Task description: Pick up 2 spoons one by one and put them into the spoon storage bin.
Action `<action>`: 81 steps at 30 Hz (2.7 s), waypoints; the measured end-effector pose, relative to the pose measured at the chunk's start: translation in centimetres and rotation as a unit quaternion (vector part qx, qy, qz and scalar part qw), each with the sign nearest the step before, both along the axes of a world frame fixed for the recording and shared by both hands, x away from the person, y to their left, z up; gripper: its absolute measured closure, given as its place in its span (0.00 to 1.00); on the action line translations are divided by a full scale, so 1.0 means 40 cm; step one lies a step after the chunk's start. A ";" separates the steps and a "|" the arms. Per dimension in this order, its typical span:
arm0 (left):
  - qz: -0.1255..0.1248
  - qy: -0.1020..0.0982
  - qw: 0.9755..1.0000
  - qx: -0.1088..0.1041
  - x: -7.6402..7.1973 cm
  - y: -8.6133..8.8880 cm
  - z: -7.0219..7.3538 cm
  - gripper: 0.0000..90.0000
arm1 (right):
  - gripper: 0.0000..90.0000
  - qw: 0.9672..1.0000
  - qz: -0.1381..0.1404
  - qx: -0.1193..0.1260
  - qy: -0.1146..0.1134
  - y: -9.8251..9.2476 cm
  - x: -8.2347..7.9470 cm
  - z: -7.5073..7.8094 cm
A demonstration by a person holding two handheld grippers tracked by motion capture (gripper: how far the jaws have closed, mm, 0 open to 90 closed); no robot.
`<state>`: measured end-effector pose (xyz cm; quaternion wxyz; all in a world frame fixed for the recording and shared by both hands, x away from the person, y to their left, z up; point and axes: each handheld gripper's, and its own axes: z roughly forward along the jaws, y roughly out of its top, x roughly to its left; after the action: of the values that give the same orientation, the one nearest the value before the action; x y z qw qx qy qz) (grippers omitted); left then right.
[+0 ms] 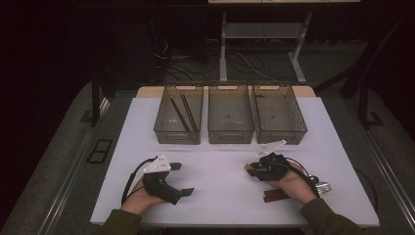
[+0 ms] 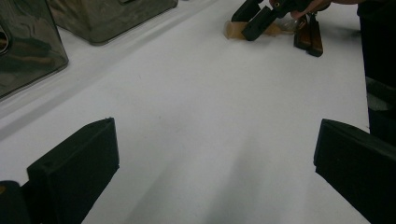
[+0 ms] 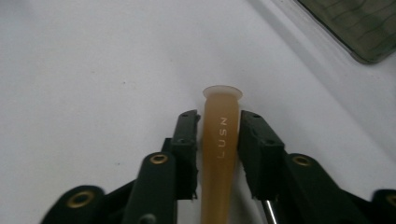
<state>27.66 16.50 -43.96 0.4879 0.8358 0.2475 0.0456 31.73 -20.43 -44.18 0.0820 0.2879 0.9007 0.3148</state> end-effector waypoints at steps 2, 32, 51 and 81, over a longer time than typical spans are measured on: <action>0.000 0.000 1.000 0.000 0.000 0.000 0.000 0.00 | 0.82 1.000 -0.003 0.001 0.002 -0.001 0.002 0.000; 0.002 0.001 1.000 0.002 0.000 0.000 0.000 0.00 | 0.82 0.998 -0.025 0.060 -0.019 -0.014 0.035 0.091; 0.006 0.001 1.000 0.002 -0.001 0.000 -0.001 0.00 | 0.82 0.993 -0.055 0.097 -0.033 -0.018 0.098 0.156; 0.000 -0.001 1.000 -0.004 0.000 -0.002 -0.001 0.00 | 0.82 0.990 -0.087 0.107 -0.040 0.066 0.291 0.247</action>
<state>27.65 16.43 -44.01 0.4909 0.8340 0.2478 0.0455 43.35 -17.78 -34.31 0.1140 0.3592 0.8296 0.4121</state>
